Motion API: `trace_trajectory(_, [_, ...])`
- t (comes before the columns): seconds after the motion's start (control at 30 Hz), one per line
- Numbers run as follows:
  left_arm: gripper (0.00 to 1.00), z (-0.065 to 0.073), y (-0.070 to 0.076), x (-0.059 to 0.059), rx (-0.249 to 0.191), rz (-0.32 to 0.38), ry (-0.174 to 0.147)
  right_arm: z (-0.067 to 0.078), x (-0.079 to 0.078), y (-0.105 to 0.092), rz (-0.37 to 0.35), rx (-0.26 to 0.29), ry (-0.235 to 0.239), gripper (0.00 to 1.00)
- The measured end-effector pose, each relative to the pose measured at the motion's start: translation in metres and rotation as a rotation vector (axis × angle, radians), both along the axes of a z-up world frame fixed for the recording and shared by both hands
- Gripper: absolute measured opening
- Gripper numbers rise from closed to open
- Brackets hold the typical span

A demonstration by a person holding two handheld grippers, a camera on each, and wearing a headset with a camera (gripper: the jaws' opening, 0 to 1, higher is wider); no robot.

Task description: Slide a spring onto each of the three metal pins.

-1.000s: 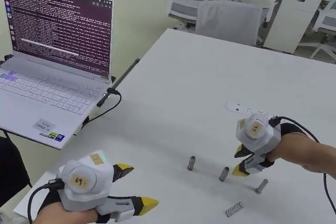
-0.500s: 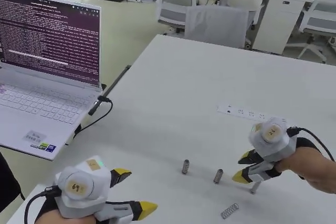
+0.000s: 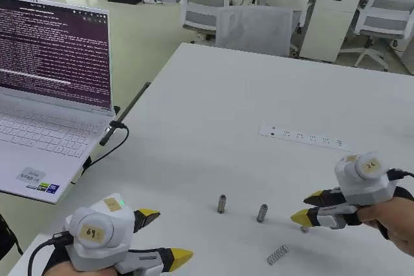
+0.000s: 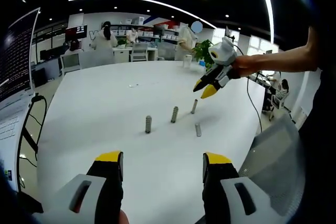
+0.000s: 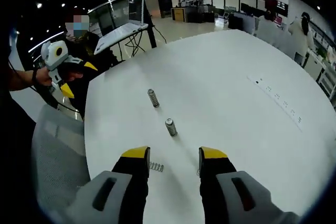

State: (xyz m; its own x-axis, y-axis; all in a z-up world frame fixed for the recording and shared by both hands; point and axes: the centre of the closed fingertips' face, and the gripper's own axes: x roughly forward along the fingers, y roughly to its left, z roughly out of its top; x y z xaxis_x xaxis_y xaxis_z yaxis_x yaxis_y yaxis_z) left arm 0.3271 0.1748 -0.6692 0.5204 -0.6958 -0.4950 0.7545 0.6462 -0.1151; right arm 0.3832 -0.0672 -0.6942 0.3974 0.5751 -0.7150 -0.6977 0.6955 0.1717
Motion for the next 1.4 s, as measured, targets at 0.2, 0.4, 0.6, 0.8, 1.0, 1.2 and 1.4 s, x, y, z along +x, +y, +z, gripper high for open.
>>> trace_trajectory(0.2, [0.56, 0.0, -0.005, 0.0, -0.001, -0.012, -0.001, 0.001, -0.016, -0.015, -0.067, 0.04, -0.005, 0.39])
trace_trajectory(0.4, [0.56, -0.001, -0.008, 0.0, 0.001, -0.021, 0.002, -0.002, -0.031, -0.028, -0.117, 0.048, -0.002, 0.4])
trace_trajectory(0.6, [0.56, -0.002, -0.012, 0.001, 0.0, -0.029, 0.004, -0.002, -0.046, -0.038, -0.155, 0.074, -0.01, 0.43])
trace_trajectory(0.8, [0.56, -0.001, -0.017, 0.001, 0.005, -0.042, 0.004, -0.003, -0.06, -0.042, -0.182, 0.092, -0.017, 0.45])
trace_trajectory(1.0, [0.56, -0.001, -0.022, 0.002, 0.005, -0.052, 0.007, -0.005, -0.072, -0.045, -0.201, 0.1, -0.019, 0.47])
trace_trajectory(1.2, [0.56, -0.002, -0.026, 0.003, 0.004, -0.06, 0.007, -0.004, -0.088, -0.042, -0.201, 0.11, -0.024, 0.48])
trace_trajectory(1.4, [0.56, -0.003, -0.032, 0.002, 0.002, -0.073, 0.01, 0.0, -0.097, -0.04, -0.197, 0.107, -0.031, 0.51])
